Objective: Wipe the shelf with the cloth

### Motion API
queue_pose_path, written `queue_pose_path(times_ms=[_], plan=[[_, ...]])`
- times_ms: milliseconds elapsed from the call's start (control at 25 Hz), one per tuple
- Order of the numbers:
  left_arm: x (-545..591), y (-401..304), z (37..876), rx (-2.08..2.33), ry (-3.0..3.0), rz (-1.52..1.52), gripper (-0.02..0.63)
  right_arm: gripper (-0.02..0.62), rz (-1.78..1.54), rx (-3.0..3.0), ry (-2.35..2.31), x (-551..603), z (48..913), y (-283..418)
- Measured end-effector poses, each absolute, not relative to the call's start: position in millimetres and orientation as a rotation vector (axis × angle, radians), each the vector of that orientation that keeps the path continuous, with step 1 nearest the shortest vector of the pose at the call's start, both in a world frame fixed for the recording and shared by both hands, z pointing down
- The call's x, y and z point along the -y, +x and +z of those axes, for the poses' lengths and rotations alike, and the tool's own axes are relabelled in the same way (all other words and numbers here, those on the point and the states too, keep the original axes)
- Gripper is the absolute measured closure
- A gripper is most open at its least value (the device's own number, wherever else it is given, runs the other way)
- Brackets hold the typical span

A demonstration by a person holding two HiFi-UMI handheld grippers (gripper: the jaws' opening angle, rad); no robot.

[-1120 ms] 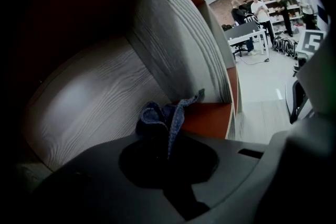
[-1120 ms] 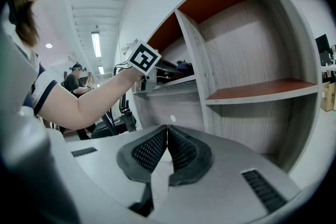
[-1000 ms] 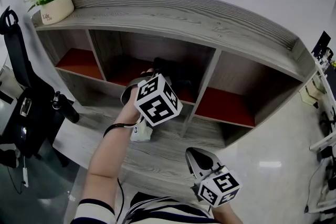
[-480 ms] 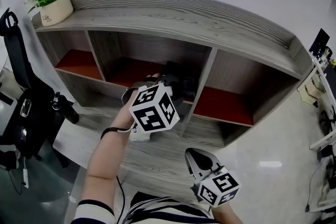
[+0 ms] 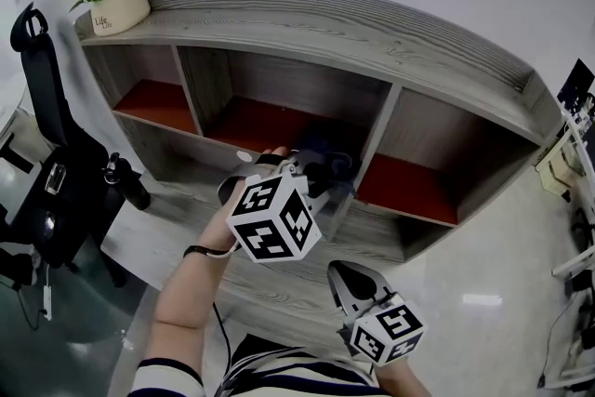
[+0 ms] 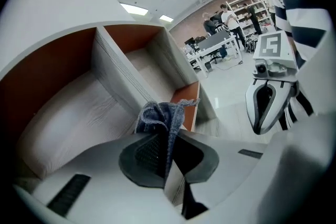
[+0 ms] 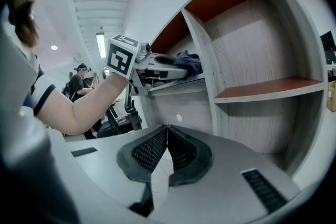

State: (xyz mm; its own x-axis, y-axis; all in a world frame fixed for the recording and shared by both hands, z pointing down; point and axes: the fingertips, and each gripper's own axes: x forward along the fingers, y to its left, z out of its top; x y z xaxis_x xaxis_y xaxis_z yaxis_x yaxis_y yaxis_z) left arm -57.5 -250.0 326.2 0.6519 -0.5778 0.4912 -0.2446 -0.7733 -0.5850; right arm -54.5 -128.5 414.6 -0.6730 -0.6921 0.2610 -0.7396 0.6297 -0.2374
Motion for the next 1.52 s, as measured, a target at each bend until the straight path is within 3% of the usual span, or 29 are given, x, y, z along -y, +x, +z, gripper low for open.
queue_pose_path(times_ms=[320, 760, 1520], plan=[[240.4, -81.4, 314.6, -0.744, -2.358, -0.928, 0.571, 0.569, 0.498, 2.720, 1.155, 130.0, 413.4, -65.1], [270.9, -154.1, 229.4, -1.291, -2.005, -0.653, 0.571, 0.569, 0.495, 2.753, 1.083, 132.3, 412.2, -83.4], [335.8, -238.3, 193.2, -1.425, -0.990, -1.041, 0.571, 0.569, 0.525, 2.721, 1.143, 136.9, 417.9, -66.3]])
